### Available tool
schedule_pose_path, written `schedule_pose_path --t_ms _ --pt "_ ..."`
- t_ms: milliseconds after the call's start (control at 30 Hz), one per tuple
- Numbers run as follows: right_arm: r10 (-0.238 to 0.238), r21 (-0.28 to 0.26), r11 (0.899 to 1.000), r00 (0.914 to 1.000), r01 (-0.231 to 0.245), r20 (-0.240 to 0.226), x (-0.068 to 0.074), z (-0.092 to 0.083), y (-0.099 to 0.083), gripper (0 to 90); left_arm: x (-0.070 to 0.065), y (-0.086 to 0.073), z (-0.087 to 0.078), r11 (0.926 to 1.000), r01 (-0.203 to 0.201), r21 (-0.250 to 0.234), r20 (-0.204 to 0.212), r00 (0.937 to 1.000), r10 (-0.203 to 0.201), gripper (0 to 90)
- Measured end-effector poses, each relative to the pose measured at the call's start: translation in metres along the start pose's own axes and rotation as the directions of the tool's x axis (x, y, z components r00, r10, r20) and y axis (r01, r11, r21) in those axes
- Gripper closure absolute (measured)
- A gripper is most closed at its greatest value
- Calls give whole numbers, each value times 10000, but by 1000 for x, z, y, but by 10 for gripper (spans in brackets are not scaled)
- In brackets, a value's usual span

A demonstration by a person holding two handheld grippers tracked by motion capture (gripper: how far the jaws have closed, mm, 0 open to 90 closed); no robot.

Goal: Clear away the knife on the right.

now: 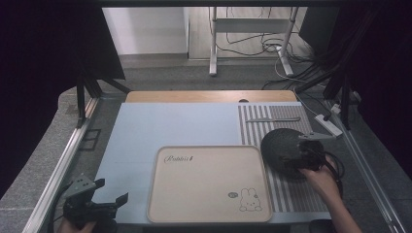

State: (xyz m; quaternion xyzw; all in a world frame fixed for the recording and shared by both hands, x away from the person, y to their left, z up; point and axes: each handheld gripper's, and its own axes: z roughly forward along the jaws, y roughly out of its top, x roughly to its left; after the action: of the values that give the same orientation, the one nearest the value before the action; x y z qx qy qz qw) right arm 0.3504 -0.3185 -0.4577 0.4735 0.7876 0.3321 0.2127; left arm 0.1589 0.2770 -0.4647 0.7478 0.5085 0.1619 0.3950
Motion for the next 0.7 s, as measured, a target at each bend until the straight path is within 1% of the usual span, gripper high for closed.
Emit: schedule_pose_path --t_ms 167,267,467,700 --pt "-259 161 9995 9994 255 231 -3 8 5 9 0 0 0 10000 5 7 6 10000 -5 22" --pt "-280 263 9993 9991 271 323 -4 13 8 9 0 0 0 10000 2 7 7 10000 -2 22" --pt "-112 508 9987 9990 90 422 -9 23 14 9 0 0 0 10000 11 4 19 10000 -11 22" --pt "107 637 9979 9988 -137 468 -16 35 22 9 0 0 0 10000 10 12 26 10000 -10 22"
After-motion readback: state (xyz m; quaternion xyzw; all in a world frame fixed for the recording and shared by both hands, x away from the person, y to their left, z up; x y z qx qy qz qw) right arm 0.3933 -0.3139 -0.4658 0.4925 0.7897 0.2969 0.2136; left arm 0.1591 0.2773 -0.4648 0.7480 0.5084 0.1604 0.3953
